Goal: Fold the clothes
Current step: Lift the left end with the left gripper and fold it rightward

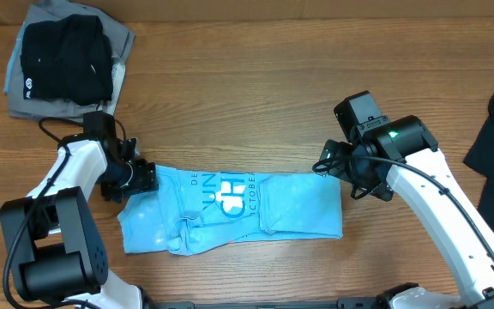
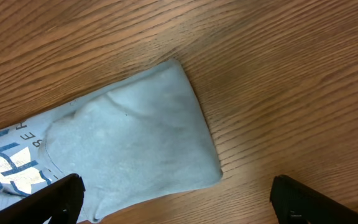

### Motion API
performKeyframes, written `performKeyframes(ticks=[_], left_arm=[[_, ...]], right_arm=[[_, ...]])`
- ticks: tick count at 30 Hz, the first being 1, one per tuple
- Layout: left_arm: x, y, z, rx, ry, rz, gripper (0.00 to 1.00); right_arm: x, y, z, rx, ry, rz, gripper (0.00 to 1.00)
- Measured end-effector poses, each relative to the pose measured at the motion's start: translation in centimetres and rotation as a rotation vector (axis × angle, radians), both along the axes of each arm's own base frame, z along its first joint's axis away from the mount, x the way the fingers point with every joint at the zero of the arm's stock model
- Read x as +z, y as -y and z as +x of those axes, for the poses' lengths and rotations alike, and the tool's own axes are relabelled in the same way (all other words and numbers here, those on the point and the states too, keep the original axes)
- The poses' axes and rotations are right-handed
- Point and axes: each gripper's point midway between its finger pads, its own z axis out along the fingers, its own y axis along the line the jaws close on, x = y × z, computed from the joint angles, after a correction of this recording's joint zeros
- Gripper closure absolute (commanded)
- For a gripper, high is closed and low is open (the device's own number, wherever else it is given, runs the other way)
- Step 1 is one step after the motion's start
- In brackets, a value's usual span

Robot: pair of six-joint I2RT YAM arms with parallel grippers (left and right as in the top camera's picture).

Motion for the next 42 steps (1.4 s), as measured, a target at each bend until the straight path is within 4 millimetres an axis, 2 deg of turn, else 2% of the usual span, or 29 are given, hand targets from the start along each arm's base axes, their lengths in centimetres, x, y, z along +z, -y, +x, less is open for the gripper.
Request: performKeyframes(ticks=[1,3,4,7,15,21,23,29,33,38,42], left_arm=[[0.0,0.2,0.1,-0.008,0.008,-0.003,0.45],[-0.1,0.9,0.1,-0.025,0.015,-0.013,0.75],[-0.1,1.3,0.1,-0.042,0.018,-0.019,0.82],[-0.4,2.7,-0.3,-0.074,0.011,-0.050,0.96],[-0.3,3.2,-0.4,-0.086,0.006,-0.063,0.96],[0.2,3.9,-2.5,-0.086,-0.109,-0.095,0.96],[1.2,4.0,-2.4,-0.078,-0.131,-0.099,0.96],[5.6,3.6,1.0,-0.044,-0.081,-0.091,0.96],[7.9,4.1,1.6,-0.053,-0.084,-0.089,0.96],[10.2,6.3,1.8,-0.104,-0.092,-0.085,0.96],[11.7,8.9,2.4,-0.149,-0.066,-0.081,0.96]], right_arm=[[0.0,0.0,0.0,0.001,0.001,0.000,0.00],[0.0,0.0,0.0,0.000,0.000,0.000,0.00],[0.0,0.0,0.0,0.000,0.000,0.000,0.00],[0.0,0.0,0.0,0.000,0.000,0.000,0.00],[0.0,0.0,0.0,0.001,-0.001,0.001,0.00],[0.0,0.0,0.0,0.001,0.001,0.002,0.00],[0.0,-0.1,0.2,0.001,0.008,0.005,0.00],[0.2,-0.7,1.5,0.001,0.058,0.029,0.00],[-0.3,-0.8,1.7,0.002,0.052,0.029,0.00],[-2.3,-1.1,2.4,0.003,0.048,0.028,0.00],[-4.7,-1.1,1.5,0.004,0.001,0.028,0.00]])
